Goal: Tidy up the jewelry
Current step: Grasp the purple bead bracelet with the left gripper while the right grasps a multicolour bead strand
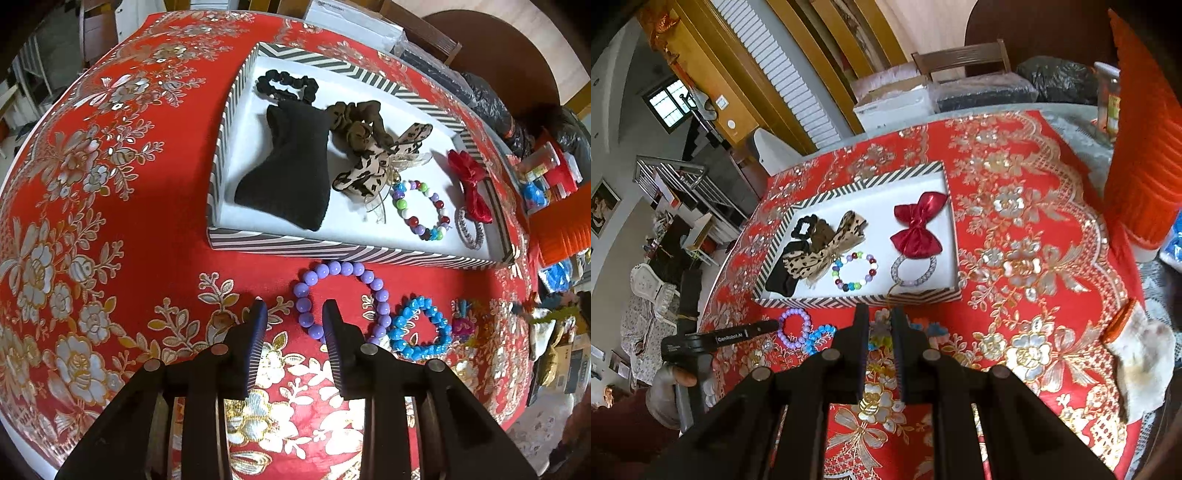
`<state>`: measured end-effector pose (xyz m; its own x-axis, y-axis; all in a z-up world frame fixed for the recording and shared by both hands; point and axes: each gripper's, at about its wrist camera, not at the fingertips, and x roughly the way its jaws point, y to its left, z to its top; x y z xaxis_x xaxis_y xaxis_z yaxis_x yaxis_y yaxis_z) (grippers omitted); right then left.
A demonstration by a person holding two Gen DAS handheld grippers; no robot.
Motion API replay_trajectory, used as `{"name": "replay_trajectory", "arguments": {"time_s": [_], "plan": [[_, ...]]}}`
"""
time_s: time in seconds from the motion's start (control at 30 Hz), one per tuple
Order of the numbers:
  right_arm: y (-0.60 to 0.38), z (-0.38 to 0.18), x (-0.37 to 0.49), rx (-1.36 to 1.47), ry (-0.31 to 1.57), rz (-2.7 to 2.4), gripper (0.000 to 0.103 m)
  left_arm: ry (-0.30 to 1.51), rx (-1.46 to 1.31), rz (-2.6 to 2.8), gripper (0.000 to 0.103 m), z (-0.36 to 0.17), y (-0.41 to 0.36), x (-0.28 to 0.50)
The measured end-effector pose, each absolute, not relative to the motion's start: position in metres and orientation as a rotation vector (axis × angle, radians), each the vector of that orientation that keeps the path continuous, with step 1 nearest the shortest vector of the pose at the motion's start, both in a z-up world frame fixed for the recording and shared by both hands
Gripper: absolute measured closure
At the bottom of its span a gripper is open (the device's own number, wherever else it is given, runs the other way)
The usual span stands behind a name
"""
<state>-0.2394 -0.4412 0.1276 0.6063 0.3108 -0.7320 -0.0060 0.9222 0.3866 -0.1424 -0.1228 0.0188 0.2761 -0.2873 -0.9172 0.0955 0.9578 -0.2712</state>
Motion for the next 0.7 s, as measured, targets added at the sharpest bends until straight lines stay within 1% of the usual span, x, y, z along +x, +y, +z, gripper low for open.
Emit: {"name": "replay_trajectory", "arguments": {"time_s": [0.2,0.23,0.27,0.3,0.33,0.47,0.7], "plan": [[-0.440,0.128,-0.240,0.360,0.912,0.180,0.091,1.247,-0.094,-0.257,0.080,0.017,-0.142,-0.141],[-0.439,0.128,-0.240,0.357,0.914,0.181,0.091,1.235,-0.069,-0.245,0.082,0.017,-0.145,-0.143],[-0.437,0.128,-0.240,0.357,0.914,0.184,0.091,1.229,-0.056,-0.242,0.091,0.017,-0.146,-0.144],[-0.436,0.129,-0.240,0.357,0.913,0.188,0.091,1.222,-0.045,-0.247,0.098,0.016,-0.147,-0.144],[-0.435,0.129,-0.240,0.354,0.913,0.190,0.091,1.228,-0.043,-0.262,0.102,0.016,-0.148,-0.145],[-0.431,0.132,-0.241,0.345,0.907,0.200,0.091,1.234,-0.117,-0.300,0.102,0.024,-0.138,-0.147],[-0.429,0.143,-0.240,0.331,0.883,0.213,0.091,1.151,-0.134,-0.346,0.102,0.069,-0.136,-0.161]]}}
